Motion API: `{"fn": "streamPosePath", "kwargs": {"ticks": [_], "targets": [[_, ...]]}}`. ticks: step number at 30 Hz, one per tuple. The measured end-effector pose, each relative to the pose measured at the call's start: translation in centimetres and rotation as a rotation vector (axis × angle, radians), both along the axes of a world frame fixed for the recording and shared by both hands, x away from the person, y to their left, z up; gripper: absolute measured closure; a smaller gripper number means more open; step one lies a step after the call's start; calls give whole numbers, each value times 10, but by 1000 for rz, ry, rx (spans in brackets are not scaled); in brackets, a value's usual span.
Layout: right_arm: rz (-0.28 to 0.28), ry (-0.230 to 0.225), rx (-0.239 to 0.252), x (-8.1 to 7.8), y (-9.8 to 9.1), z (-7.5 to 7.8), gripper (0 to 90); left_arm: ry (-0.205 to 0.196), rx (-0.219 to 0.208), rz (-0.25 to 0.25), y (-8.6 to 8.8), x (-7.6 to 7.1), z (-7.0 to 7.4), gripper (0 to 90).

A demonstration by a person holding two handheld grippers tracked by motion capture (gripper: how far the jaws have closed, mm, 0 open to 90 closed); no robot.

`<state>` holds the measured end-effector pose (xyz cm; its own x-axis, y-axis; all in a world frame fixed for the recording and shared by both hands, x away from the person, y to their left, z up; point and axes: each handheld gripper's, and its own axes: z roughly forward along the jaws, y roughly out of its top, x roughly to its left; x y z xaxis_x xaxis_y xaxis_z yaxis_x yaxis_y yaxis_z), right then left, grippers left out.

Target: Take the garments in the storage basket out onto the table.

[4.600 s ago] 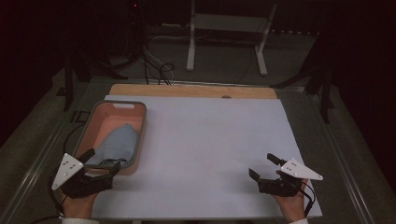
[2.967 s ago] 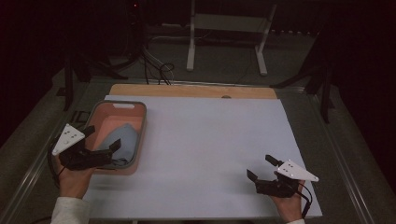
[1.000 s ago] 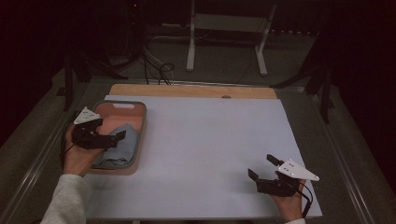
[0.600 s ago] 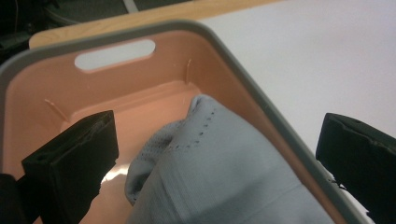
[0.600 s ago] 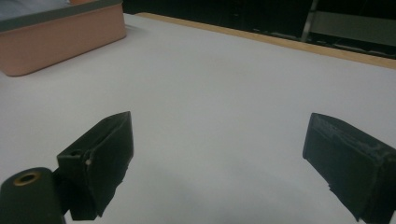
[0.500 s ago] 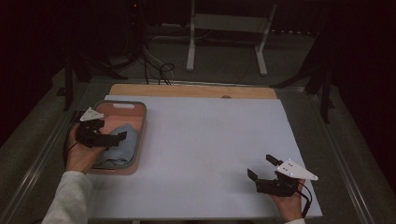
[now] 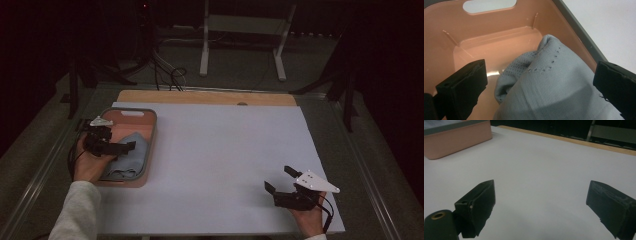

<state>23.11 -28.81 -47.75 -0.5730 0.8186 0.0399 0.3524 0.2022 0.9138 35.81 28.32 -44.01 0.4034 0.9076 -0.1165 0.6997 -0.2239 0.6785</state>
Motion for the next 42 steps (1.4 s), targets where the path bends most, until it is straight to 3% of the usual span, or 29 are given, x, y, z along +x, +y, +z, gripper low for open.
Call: {"fn": "streamPosePath", "kwargs": {"ticks": [7, 12, 17, 21, 28, 34, 38, 39, 42], "targets": [[0, 4, -1, 0, 0, 0, 89, 32, 22, -22, -8, 7, -4, 4], [0, 5, -1, 0, 0, 0, 89, 60, 9, -19, -12, 12, -8, 4], [0, 5, -4, 0, -1, 0, 89, 118, -19, -29, -16, 17, -12, 4], [-1, 5, -2, 0, -1, 0, 89, 157, -9, -52, -21, 20, -13, 13], [0, 5, -4, 0, -1, 0, 89, 186, 15, -52, -26, 22, -15, 56], [-1, 7, -6, 1, -2, 0, 89, 214, 84, -42, -29, 22, -14, 187], [-2, 9, -7, 1, -2, 0, 89, 217, 91, -49, -30, 20, -12, 362], [-2, 9, -7, 1, -2, 0, 89, 212, 89, -49, -29, 18, -10, 362], [-4, 8, -9, 1, -2, 0, 89, 202, 79, -49, -26, 16, -8, 470]]}}
